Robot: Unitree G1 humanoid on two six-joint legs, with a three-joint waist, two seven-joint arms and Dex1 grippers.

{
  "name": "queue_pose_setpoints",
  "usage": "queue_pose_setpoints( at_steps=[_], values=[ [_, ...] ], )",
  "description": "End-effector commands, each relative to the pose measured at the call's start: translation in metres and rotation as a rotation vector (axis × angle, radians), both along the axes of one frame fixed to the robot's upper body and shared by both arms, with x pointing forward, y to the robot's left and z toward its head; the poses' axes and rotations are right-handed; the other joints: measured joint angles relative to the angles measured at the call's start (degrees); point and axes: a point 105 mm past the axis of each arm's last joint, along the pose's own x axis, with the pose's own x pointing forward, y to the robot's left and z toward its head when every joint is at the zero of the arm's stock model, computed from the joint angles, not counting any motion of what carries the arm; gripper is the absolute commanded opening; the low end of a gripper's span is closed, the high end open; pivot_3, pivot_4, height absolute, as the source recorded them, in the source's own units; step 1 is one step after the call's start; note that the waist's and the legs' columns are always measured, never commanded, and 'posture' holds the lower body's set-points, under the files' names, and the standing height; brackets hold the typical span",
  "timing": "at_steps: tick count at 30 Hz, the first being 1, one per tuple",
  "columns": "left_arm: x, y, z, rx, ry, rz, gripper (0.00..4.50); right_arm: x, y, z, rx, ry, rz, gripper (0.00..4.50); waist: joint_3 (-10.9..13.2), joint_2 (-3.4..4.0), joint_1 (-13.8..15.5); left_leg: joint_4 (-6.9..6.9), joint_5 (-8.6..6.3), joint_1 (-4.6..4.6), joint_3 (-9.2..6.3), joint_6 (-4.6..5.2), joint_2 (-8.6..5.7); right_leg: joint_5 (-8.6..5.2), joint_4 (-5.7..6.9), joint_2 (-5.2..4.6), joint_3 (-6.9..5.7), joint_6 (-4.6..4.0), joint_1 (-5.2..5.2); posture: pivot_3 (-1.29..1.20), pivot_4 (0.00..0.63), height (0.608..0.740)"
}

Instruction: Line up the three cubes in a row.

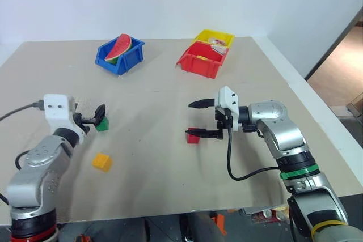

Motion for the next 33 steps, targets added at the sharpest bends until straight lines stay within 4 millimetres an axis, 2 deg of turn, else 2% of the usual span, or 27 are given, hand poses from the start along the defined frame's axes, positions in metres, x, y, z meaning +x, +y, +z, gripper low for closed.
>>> queue_pose_setpoints(
  at_steps=[1, 11, 16, 17, 22, 33],
  values=[
    [-0.001, -0.007, 0.006, 0.015, -0.027, 0.045, 4.5, -0.001, -0.002, 0.014, 0.022, -0.065, -0.003, 4.44, 0.0, 0.0, 0.0, 0.0, 0.0, 0.02, 0.0, 0.0, 0.0, 0.01, 0.0, 0.01, 0.0, -0.01, 0.0, 0.0, 0.15, 0.74],
    [0.007, -0.022, -0.013, -0.064, 0.066, 0.068, 4.5, 0.004, -0.004, 0.014, 0.015, -0.097, -0.019, 4.44, 0.0, 0.0, 0.0, 0.0, 0.01, 0.03, 0.02, -0.01, 0.02, 0.02, 0.0, 0.07, 0.16, -0.03, 0.0, 0.0, 0.15, 0.74],
    [0.009, -0.025, -0.016, -0.121, 0.098, 0.088, 3.08, 0.005, -0.006, 0.013, 0.011, -0.104, -0.032, 4.5, 0.0, -0.01, 0.0, 0.0, 0.0, 0.02, 0.04, -0.01, 0.0, 0.02, 0.0, 0.05, 0.18, -0.03, -0.01, 0.0, 0.15, 0.74],
    [0.01, -0.024, -0.016, -0.127, 0.106, 0.096, 2.61, 0.005, -0.007, 0.013, 0.009, -0.104, -0.033, 4.5, 0.0, -0.01, 0.0, 0.0, 0.0, 0.02, 0.04, -0.01, 0.0, 0.02, 0.0, 0.05, 0.18, -0.03, 0.0, 0.0, 0.15, 0.74],
    [0.011, -0.018, -0.015, -0.127, 0.12, 0.116, 1.06, 0.006, -0.01, 0.012, 0.003, -0.103, -0.039, 4.5, 0.0, -0.01, 0.0, 0.0, 0.0, 0.05, 0.02, -0.01, 0.0, 0.02, 0.0, 0.06, 0.17, -0.03, 0.01, 0.0, 0.15, 0.74],
    [0.007, -0.01, -0.016, -0.099, 0.145, 0.142, 1.06, 0.007, -0.013, 0.012, -0.007, -0.1, -0.037, 4.5, 0.0, -0.01, -0.1, 0.0, 0.0, 0.06, 0.03, -0.01, -0.02, 0.02, 0.0, 0.04, 0.18, -0.02, 0.02, 0.0, 0.15, 0.74]
  ],
)
